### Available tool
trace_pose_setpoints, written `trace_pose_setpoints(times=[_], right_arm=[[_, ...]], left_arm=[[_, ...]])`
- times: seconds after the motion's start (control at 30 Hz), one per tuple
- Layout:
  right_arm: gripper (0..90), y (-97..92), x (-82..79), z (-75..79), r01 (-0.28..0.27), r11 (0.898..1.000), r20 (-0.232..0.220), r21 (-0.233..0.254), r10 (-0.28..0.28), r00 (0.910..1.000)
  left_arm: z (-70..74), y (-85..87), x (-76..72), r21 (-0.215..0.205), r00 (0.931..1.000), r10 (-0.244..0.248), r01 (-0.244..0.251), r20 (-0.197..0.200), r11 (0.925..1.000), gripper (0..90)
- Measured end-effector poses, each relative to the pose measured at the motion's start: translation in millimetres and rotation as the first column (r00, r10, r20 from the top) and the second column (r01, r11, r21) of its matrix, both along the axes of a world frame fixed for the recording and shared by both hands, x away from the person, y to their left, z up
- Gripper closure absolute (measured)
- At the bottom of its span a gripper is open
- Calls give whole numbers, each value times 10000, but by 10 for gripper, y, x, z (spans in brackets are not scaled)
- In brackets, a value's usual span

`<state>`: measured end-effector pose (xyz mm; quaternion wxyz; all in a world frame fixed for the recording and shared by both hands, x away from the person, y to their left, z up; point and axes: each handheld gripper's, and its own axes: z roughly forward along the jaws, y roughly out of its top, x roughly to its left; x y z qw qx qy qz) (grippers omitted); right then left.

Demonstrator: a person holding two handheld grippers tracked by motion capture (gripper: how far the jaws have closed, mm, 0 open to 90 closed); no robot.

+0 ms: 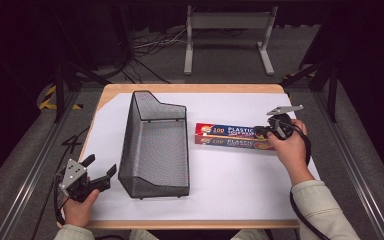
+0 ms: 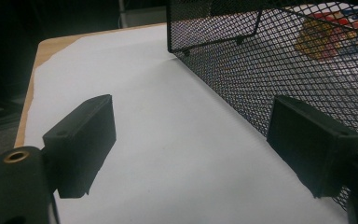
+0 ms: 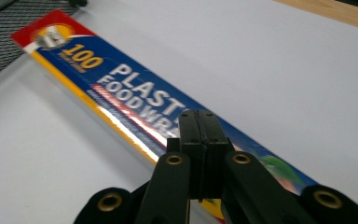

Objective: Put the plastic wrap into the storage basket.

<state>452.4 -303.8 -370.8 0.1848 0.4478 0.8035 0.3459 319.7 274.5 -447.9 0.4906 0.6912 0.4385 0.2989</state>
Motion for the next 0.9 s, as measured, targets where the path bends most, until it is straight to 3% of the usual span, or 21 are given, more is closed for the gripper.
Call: trace_pose_setpoints(times=[0.2,0.43,0.6,0.9], right_arm=[[900,-274,118,47,680,9972,-99,-326,-683,9976],[900,-426,225,68,1018,9929,-254,-617,-1036,9943],[900,-524,304,24,1231,9884,-446,-892,-1274,9908],[900,-731,415,-117,1653,9760,-1146,-1419,-1820,9766]], left_arm=[[-3,-4,-4,54,10000,36,-36,-40,10000,162],[-7,-1,-7,91,10000,36,-36,-67,10000,162],[-16,10,-15,57,9999,67,-67,-108,10000,162],[-26,9,-43,120,9998,6,-4,-221,9999,160]])
